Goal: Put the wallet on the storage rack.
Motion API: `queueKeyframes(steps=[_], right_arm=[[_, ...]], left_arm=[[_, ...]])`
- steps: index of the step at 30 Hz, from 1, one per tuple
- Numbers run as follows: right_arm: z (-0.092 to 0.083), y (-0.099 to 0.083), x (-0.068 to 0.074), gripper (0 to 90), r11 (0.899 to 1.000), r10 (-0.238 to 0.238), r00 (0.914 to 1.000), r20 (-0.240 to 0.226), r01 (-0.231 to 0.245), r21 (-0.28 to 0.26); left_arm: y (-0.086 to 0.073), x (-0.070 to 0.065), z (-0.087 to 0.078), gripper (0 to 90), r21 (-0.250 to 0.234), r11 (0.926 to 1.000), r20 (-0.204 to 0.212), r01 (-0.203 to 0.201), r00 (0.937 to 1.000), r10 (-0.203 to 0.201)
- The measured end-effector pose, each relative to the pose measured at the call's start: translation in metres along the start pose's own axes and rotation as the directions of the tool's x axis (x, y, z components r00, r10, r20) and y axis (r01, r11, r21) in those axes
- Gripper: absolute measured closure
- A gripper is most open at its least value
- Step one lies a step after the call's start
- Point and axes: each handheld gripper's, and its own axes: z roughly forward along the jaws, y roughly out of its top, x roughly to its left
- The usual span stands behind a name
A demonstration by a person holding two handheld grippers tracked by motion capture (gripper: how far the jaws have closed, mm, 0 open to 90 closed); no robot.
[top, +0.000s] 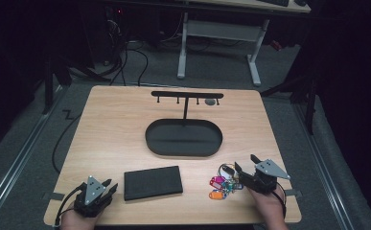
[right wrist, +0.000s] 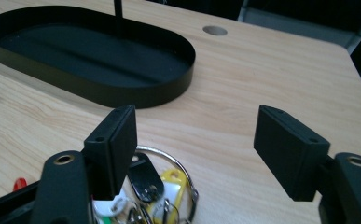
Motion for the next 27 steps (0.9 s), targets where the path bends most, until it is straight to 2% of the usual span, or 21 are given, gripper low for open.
queueKeyframes(steps=[1,2,3,5,6,7,8,9,10,11,13,15,19,20,22,24,25,26,27], right_arm=[[0.001,0.001,0.001,33.3,1.0,-0.01,0.9998,0.018,0.01,-0.007],[0.001,0.001,0.001,33.3,1.0,-0.01,0.9998,0.018,0.01,-0.007],[0.0,0.002,-0.001,35.9,1.0,-0.019,0.9984,0.053,0.019,-0.01],[0.001,0.002,-0.004,36.7,1.0,-0.011,0.9978,0.065,0.012,-0.011],[0.002,0.003,-0.008,36.8,1.0,0.009,0.9973,0.072,-0.009,-0.007],[0.003,0.0,-0.013,38.9,0.998,0.055,0.9941,0.093,-0.055,0.003],[0.003,0.0,-0.013,38.9,0.998,0.055,0.9941,0.093,-0.055,0.003],[0.004,-0.004,-0.013,42.4,0.997,0.081,0.9884,0.129,-0.078,-0.027],[0.004,-0.004,-0.013,42.4,0.997,0.081,0.9884,0.129,-0.078,-0.027],[0.005,0.0,-0.014,42.3,0.992,0.114,0.9828,0.145,-0.106,-0.063],[0.007,0.003,-0.012,42.3,0.991,0.116,0.9805,0.159,-0.104,-0.082],[0.012,0.004,-0.01,42.1,0.994,0.101,0.9801,0.171,-0.091,-0.064],[0.015,0.005,-0.006,41.7,0.994,0.108,0.9834,0.146,-0.102,-0.05],[0.016,0.005,-0.004,41.5,0.996,0.089,0.9859,0.142,-0.084,-0.043],[0.016,0.004,-0.004,41.1,0.994,0.101,0.988,0.117,-0.098,-0.038],[0.013,0.004,-0.004,41.0,0.993,0.116,0.9892,0.09,-0.112,-0.041],[0.012,0.003,-0.004,40.9,0.993,0.115,0.9905,0.075,-0.112,-0.047],[0.012,0.003,-0.004,40.9,0.993,0.115,0.9905,0.075,-0.112,-0.047],[0.008,0.003,-0.003,40.9,0.992,0.115,0.9913,0.064,-0.111,-0.054]], left_arm=[[-0.002,-0.001,0.001,71.9,0.014,0.9996,-0.014,0.027,0.9996,-0.026],[-0.002,-0.001,0.001,72.3,0.014,0.9996,-0.014,0.027,0.9996,-0.026],[-0.005,-0.005,0.002,72.4,0.051,0.9982,-0.06,0.032,0.9978,-0.029],[-0.006,-0.006,0.001,72.9,0.056,0.9977,-0.074,0.038,0.9967,-0.034],[-0.007,-0.007,-0.001,73.7,0.053,0.9973,-0.08,0.052,0.9957,-0.048],[-0.011,-0.009,-0.005,75.4,0.059,0.9968,-0.093,0.053,0.9945,-0.047],[-0.011,-0.009,-0.005,75.8,0.059,0.9968,-0.093,0.053,0.9945,-0.047],[-0.013,-0.011,-0.006,76.6,0.067,0.9961,-0.095,0.057,0.9942,-0.051],[-0.015,-0.011,-0.006,76.6,0.079,0.9954,-0.091,0.054,0.9947,-0.047],[-0.019,-0.014,-0.008,78.8,0.097,0.9944,-0.099,0.042,0.9946,-0.032],[-0.021,-0.016,-0.011,81.5,0.1,0.994,-0.096,0.044,0.9948,-0.034],[-0.022,-0.019,-0.013,83.7,0.101,0.9942,-0.089,0.035,0.9957,-0.026],[-0.023,-0.027,-0.016,84.4,0.102,0.9948,-0.068,0.005,0.9977,0.002],[-0.022,-0.031,-0.016,84.4,0.099,0.9951,-0.052,-0.004,0.9986,0.009],[-0.019,-0.036,-0.014,84.3,0.097,0.9949,-0.033,-0.026,0.999,0.03],[-0.018,-0.039,-0.012,84.3,0.096,0.9946,-0.023,-0.039,0.9989,0.042],[-0.014,-0.044,-0.01,84.2,0.096,0.9933,-0.001,-0.065,0.9979,0.066],[-0.014,-0.044,-0.01,84.1,0.096,0.9933,-0.001,-0.065,0.9979,0.066],[-0.012,-0.051,-0.008,83.9,0.098,0.9914,0.012,-0.087,0.9962,0.086]])
